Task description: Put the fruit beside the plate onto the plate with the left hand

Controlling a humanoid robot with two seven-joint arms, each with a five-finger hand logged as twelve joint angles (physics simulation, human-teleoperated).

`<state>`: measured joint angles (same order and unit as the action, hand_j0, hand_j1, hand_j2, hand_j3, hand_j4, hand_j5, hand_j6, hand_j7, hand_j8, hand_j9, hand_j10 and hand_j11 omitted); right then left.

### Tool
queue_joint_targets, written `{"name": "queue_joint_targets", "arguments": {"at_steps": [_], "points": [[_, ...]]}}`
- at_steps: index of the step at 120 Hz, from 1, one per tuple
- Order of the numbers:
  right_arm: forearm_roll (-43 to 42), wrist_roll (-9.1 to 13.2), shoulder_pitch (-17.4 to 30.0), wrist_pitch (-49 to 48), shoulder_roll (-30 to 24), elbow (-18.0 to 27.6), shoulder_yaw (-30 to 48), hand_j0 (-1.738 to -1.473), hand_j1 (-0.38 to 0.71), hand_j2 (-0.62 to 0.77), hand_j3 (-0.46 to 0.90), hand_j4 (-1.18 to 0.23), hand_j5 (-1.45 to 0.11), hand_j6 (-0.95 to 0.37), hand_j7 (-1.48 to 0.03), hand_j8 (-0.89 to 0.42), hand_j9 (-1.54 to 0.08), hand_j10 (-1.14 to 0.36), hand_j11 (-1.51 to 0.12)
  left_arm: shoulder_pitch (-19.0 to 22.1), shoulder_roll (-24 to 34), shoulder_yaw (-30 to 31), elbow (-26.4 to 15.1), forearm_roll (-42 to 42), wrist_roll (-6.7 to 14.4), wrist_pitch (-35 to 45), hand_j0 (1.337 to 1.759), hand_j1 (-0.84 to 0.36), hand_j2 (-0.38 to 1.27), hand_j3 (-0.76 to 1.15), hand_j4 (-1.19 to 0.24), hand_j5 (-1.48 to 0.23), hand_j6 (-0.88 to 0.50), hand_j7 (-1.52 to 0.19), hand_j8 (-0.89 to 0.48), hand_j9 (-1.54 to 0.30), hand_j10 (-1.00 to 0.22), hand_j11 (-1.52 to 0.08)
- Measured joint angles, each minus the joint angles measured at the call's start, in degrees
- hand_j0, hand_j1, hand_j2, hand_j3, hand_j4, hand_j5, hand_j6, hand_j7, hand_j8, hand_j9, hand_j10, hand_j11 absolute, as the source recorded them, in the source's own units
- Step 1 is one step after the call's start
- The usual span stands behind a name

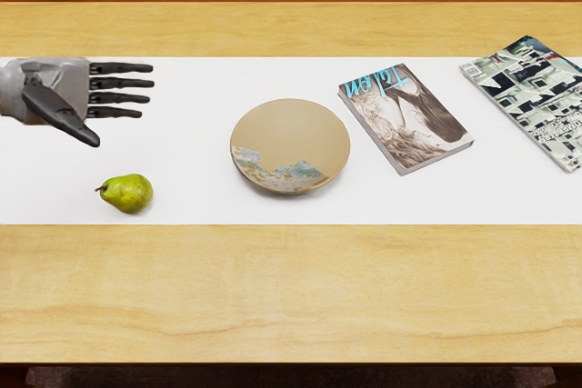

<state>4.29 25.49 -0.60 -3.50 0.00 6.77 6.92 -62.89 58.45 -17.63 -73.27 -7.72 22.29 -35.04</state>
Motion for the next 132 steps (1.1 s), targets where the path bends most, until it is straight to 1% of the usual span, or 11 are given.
{"name": "queue_joint_targets", "arguments": {"at_steps": [15,26,41,53,62,65,74,90,96,118,132], "points": [[-0.2,0.2,-0.1,-0.2,0.0,0.0,-0.2,-1.658,-0.35,0.00,0.00,0.00,0.00,0.00,0.00,0.00,0.00,0.00,0.00,-0.2,1.1,0.1,-2.0,0.0,0.0,0.0,1.658,0.32,0.00,0.00,-0.02,-0.03,-0.02,-0.03,-0.02,-0.03,-0.02,-0.03],[-0.2,0.2,-0.1,-0.2,0.0,0.0,-0.3,-1.658,-0.35,0.00,0.00,0.00,0.00,0.00,0.00,0.00,0.00,0.00,0.00,-0.5,0.9,0.1,-2.6,0.1,0.1,0.0,1.658,0.32,0.00,0.00,-0.02,-0.03,-0.02,-0.03,-0.02,-0.03,-0.02,-0.03],[-0.3,0.2,-0.1,-0.2,0.0,0.0,-0.4,-1.658,-0.35,0.00,0.00,0.00,0.00,0.00,0.00,0.00,0.00,0.00,0.00,-0.9,-0.3,-0.8,-2.9,2.5,0.0,0.0,1.658,0.32,0.00,0.00,-0.02,-0.03,-0.02,-0.03,-0.02,-0.03,-0.02,-0.03],[-0.3,0.2,-0.1,-0.3,0.0,0.0,-0.4,-1.658,-0.35,0.00,0.00,0.00,0.00,0.00,0.00,0.00,0.00,0.00,0.00,-1.4,-3.8,-2.8,-3.3,11.2,0.0,0.0,1.658,0.32,0.00,0.00,-0.02,-0.03,-0.02,-0.03,-0.02,-0.03,-0.02,-0.03],[-0.3,0.2,-0.1,-0.2,0.0,0.0,-0.4,-1.658,-0.35,0.00,0.00,0.00,0.00,0.00,0.00,0.00,0.00,0.00,0.00,-2.0,-3.9,-3.8,-5.4,19.8,0.1,0.0,1.658,0.32,0.00,0.00,-0.02,-0.03,-0.02,-0.03,-0.02,-0.03,-0.02,-0.03],[-0.3,0.2,-0.1,-0.2,0.0,0.0,-0.4,-1.658,-0.35,0.00,0.00,0.00,0.00,0.00,0.00,0.00,0.00,0.00,0.00,-2.0,-4.0,-3.9,-6.4,22.8,0.5,0.3,1.658,0.32,0.00,0.00,-0.02,-0.03,-0.02,-0.03,-0.02,-0.03,-0.02,-0.03],[-0.3,0.2,-0.1,-0.3,0.0,0.0,-0.4,-1.658,-0.35,0.00,0.00,0.00,0.00,0.00,0.00,0.00,0.00,0.00,0.00,-2.0,-5.0,-4.1,-8.6,30.2,2.8,3.2,1.658,0.32,0.00,0.00,-0.02,-0.03,-0.02,-0.03,-0.02,-0.03,-0.02,-0.03],[-0.3,0.2,-0.2,-0.3,0.0,0.0,-0.4,-1.658,-0.35,0.00,0.00,0.00,0.00,0.00,0.00,0.00,0.00,0.00,0.00,-1.1,-6.6,-3.6,-11.4,41.0,7.9,10.5,1.658,0.32,0.00,0.00,-0.02,-0.03,-0.02,-0.03,-0.02,-0.03,-0.02,-0.03],[-0.3,0.2,-0.2,-0.3,0.0,0.0,-0.4,-1.658,-0.35,0.00,0.00,0.00,0.00,0.00,0.00,0.00,0.00,0.00,0.00,-1.1,-7.3,-3.0,-12.1,43.8,9.3,12.7,1.658,0.32,0.00,0.00,-0.02,-0.03,-0.03,-0.03,-0.03,-0.03,-0.02,-0.03],[-0.3,0.2,-0.4,-0.3,0.0,0.0,-0.4,-1.658,-0.35,0.00,0.00,0.00,0.00,0.00,0.00,0.00,0.00,0.00,0.00,-1.1,-11.3,0.5,-13.2,52.0,11.6,19.7,1.658,0.32,0.01,0.00,-0.03,-0.03,-0.03,-0.03,-0.03,-0.03,-0.03,-0.03],[-0.3,0.2,-0.7,-0.4,0.0,0.0,-0.4,-1.658,-0.35,0.00,0.00,0.00,0.00,0.00,0.00,0.00,0.00,0.00,0.00,-1.0,-10.6,3.6,-14.7,55.2,12.3,25.7,1.658,0.32,0.01,0.00,-0.03,-0.04,-0.03,-0.04,-0.03,-0.04,-0.03,-0.03]]}}
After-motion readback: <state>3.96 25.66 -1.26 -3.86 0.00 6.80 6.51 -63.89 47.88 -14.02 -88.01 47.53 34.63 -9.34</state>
